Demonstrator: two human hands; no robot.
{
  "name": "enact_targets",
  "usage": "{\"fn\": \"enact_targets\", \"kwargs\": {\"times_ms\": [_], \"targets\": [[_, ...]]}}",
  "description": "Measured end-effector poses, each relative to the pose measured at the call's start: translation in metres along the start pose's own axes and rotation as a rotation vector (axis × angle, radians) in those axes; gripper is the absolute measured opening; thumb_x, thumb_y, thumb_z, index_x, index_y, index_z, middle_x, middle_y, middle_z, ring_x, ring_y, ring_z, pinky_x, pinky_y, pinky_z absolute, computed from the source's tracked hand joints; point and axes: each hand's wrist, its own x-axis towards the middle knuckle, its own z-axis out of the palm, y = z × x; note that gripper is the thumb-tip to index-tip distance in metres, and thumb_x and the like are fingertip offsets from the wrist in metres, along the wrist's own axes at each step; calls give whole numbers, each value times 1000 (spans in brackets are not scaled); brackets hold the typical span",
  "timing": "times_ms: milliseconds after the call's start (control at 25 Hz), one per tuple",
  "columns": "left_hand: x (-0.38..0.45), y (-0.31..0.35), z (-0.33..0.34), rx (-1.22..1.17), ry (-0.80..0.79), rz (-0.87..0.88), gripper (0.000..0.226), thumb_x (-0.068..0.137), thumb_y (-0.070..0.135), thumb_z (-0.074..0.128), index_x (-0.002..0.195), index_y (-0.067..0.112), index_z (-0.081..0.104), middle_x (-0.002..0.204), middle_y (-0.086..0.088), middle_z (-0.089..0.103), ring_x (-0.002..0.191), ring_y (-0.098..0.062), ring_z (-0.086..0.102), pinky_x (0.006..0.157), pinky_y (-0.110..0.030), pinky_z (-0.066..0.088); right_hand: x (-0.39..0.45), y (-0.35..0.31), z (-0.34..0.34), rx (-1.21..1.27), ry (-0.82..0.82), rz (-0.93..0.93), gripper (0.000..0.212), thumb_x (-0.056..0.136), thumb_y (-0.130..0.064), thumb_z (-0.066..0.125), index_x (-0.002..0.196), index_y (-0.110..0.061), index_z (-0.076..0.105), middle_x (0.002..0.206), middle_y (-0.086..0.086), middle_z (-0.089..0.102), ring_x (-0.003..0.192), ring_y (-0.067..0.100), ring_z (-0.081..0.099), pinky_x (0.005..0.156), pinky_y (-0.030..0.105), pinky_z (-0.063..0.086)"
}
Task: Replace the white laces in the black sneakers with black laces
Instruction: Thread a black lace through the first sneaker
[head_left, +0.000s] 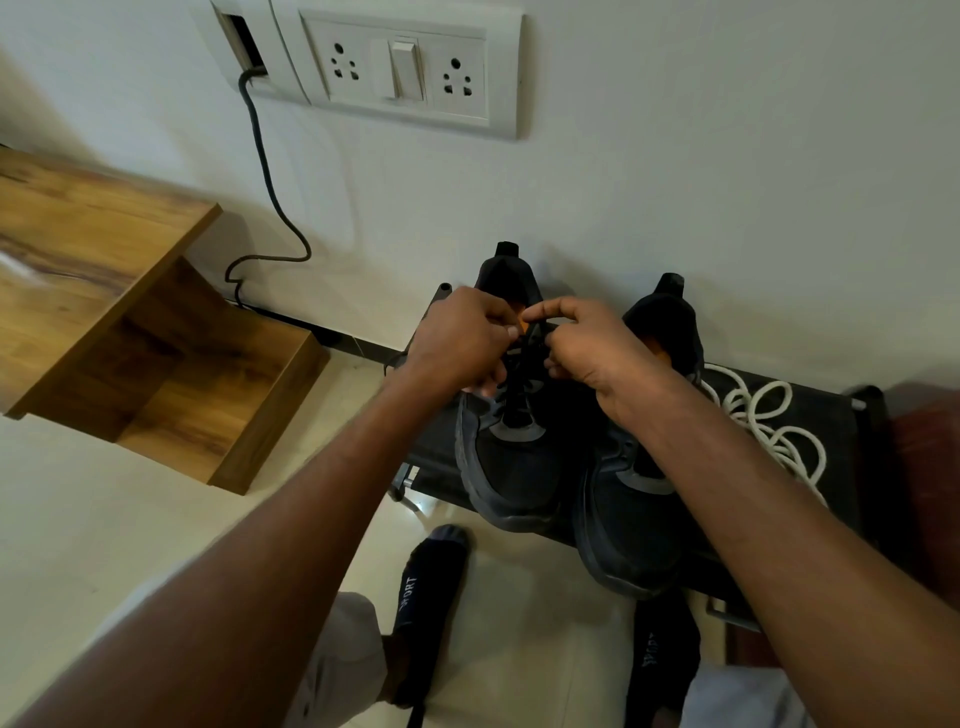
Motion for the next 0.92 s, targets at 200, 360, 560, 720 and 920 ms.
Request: {"fn": "enact_targets", "kwargs": {"times_ms": [200,360,560,720,920], "targets": [[-1,-2,14,145,165,7,4,97,27,65,99,26,68,71,-1,72,59,-22,72,60,-36,60,6,3,1,7,41,33,42,94,7,48,118,-21,67,97,12,67,77,23,64,77,42,63],[-2,0,16,240,262,18,6,92,31,71,97,27,72,81,6,61,77,-23,60,63,-32,42,9,5,1,19,78,60,34,95,7,51,117,-14,66,99,13,67,84,26,68,86,48,64],[2,-2,24,45,198,-34,16,97,27,68,82,21,70,74,-1,68,70,-24,69,66,-39,59,7,4,-2,50,72,57,37,91,12,56,113,-16,69,106,12,68,98,29,72,89,44,63],[3,3,16,-46,35,18,30,103,28,61,79,11,70,64,-5,65,52,-18,61,53,-30,50,6,10,-9,-194,127,-91,16,88,-12,81,85,-24,71,93,1,74,88,19,73,82,36,63],[6,2,1,328,127,250,29,99,30,63,78,14,74,77,-5,58,72,-21,56,63,-33,41,3,7,-2,-451,239,-237,20,97,-16,69,77,-14,74,76,4,74,72,20,72,72,34,61]]}}
